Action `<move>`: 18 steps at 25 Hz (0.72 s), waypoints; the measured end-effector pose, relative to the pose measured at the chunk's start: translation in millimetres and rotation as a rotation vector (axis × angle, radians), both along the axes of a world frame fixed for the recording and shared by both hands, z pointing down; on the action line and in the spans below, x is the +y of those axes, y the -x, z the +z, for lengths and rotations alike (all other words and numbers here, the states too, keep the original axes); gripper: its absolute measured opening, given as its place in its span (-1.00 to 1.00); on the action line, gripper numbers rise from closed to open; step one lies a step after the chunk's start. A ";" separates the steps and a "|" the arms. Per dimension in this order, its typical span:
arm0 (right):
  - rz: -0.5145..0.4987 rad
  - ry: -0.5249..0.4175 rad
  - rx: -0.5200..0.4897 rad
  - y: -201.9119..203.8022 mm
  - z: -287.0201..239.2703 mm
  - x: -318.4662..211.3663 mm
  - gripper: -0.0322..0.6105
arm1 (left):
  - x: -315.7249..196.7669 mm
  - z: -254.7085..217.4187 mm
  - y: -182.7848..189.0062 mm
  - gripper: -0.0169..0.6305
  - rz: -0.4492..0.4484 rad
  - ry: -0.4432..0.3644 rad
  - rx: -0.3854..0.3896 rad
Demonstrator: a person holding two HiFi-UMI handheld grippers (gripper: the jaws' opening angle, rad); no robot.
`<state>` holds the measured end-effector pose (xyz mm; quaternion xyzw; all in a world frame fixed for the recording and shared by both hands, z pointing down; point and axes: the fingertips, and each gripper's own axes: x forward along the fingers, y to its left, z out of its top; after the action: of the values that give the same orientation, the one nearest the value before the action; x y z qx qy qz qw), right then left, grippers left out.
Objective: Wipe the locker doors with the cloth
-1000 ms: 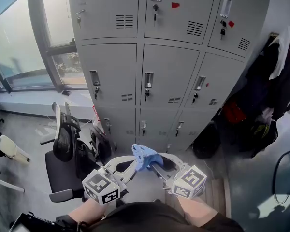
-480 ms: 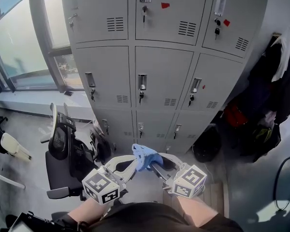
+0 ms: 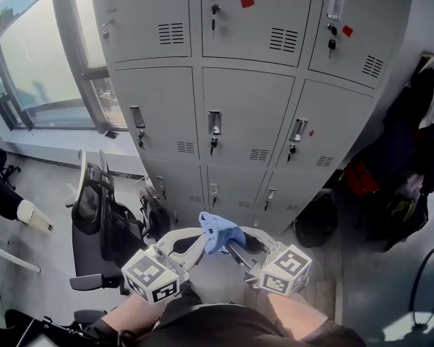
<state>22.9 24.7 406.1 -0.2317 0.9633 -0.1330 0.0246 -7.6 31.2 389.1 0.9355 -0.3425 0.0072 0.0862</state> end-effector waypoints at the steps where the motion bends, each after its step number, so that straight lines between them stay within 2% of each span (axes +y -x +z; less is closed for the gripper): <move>1: 0.001 0.001 0.000 2.5 -0.8 -5.0 -0.72 | -5.4 -1.4 2.9 -0.95 0.000 -0.007 0.001; 10: 0.045 0.009 0.020 44.1 -13.3 -67.9 -0.72 | -72.6 -16.9 42.0 -0.95 0.054 -0.057 0.036; 18: 0.130 0.007 -0.023 80.9 -39.5 -136.7 -0.72 | -138.9 -43.1 79.8 -0.95 0.148 -0.113 0.045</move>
<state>-57.9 -112.0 366.6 -0.2924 0.9454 -0.1370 0.0433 -87.4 -107.8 346.0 0.9616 -0.2701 -0.0270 0.0400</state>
